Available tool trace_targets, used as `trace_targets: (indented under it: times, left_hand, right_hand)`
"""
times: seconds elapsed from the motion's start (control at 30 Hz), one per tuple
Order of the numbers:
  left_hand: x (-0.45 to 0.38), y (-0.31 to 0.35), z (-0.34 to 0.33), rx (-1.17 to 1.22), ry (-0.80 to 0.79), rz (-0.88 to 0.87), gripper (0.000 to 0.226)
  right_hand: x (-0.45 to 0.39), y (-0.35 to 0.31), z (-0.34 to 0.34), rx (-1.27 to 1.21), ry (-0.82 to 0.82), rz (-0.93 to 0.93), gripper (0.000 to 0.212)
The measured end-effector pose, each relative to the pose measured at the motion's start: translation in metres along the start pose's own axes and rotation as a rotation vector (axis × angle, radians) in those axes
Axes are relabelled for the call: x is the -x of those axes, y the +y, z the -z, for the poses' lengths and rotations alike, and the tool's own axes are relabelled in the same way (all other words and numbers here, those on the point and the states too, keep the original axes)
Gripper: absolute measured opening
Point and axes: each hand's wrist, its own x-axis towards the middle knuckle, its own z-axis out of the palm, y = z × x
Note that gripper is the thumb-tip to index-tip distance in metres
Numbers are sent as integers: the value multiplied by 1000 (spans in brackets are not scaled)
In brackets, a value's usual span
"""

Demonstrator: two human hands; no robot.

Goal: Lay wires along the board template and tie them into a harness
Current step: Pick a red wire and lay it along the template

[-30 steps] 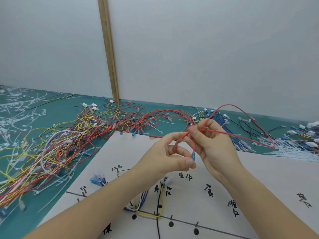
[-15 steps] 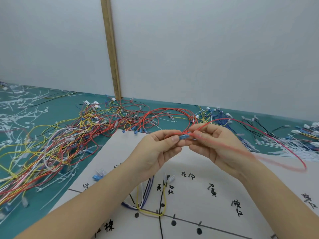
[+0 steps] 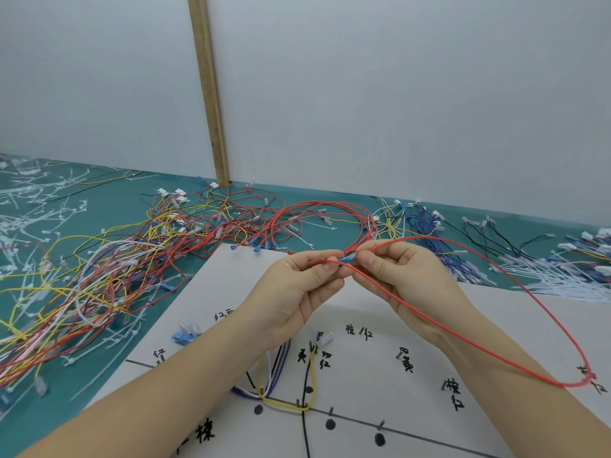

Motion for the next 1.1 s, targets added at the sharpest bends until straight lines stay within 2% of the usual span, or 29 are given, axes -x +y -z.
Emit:
trace_targets:
  times: [0.17,0.33,0.47,0.5,0.6,0.67,0.83,0.93,1.0,1.1]
  left_hand:
    - [-1,-2,0,30,8,0,39]
    - [-3,-1,1,36,23,-8,32]
    - [-6,4,5,-35,71,-41,21]
    - [-6,5,6,-52,83,-50,20]
    - [-9,10,10,-58,140,-87,20]
    - [-11,13,12,-51,161,-107,21]
    - [-13,18,13,-14,197,-99,25]
    - [-17,23,20,23,296,-100,30]
    - [-20,27,26,48,368,-101,31]
    - [-24,32,34,76,452,-102,30]
  right_hand:
    - [-1,5,-2,-67,7,2,8]
    - [-2,7,0,-44,-7,8,8]
    - [-3,8,-2,123,-37,3,7]
    - [-3,6,-1,144,-62,-48,9]
    - [-3,-4,9,95,-151,-264,45]
    - [-2,-11,15,32,-201,-332,55]
    - [-4,-13,24,-27,-303,-300,52]
    - [-4,-16,40,72,-376,-323,43]
    - [-3,-24,55,127,-468,-345,49]
    - [-6,-36,82,-24,-449,-330,51]
